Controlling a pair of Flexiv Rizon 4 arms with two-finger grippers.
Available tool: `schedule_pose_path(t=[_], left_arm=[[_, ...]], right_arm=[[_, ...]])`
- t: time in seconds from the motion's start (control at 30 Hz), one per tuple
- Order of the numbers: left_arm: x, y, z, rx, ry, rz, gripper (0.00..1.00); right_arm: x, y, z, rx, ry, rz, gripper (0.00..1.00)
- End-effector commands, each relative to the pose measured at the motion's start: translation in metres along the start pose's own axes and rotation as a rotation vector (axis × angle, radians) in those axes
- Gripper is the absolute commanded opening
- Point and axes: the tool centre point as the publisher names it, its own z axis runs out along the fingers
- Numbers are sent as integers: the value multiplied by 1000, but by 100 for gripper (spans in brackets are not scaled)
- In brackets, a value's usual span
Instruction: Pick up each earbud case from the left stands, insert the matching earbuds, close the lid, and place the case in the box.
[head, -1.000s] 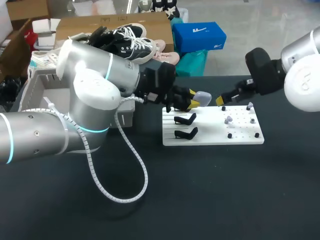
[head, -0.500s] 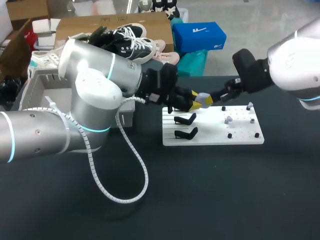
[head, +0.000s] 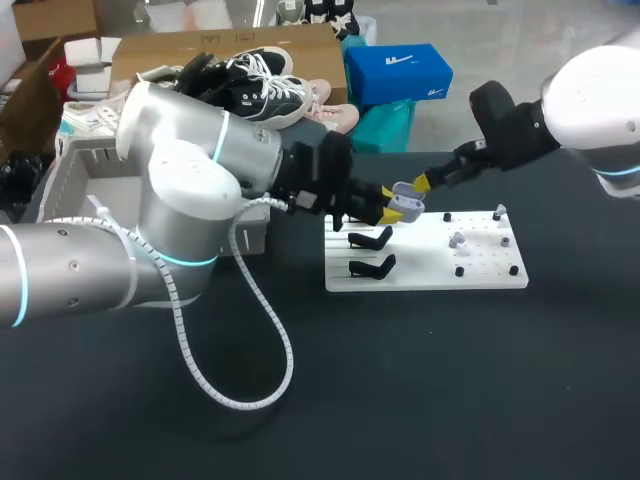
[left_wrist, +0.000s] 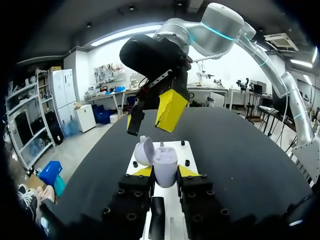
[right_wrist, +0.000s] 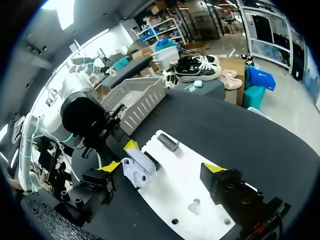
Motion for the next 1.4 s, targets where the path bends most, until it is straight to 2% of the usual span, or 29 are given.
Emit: schedule_pose_path(t=[0.03,0.3,0.5,0.83,1.23,1.4], left_arm=[[5,1,-4,-23,-36,-5,0],[-8,5,-20,-75,-151,71,0],[-22,6,-20,-52,-227,148,0],[-23,22,-4,10,-288,176,0],[-26,26,3,20,-312,174,0],[-26,26,3,20,-312,174,0]], right_arm=[[3,3,-18,51,2,-14,100],[11,-14,-66,168,-1,-13,100],[24,-26,-88,223,-9,23,100],[44,-42,-91,255,11,80,100],[52,-47,-89,258,19,103,100],[53,-52,-85,285,54,102,100]])
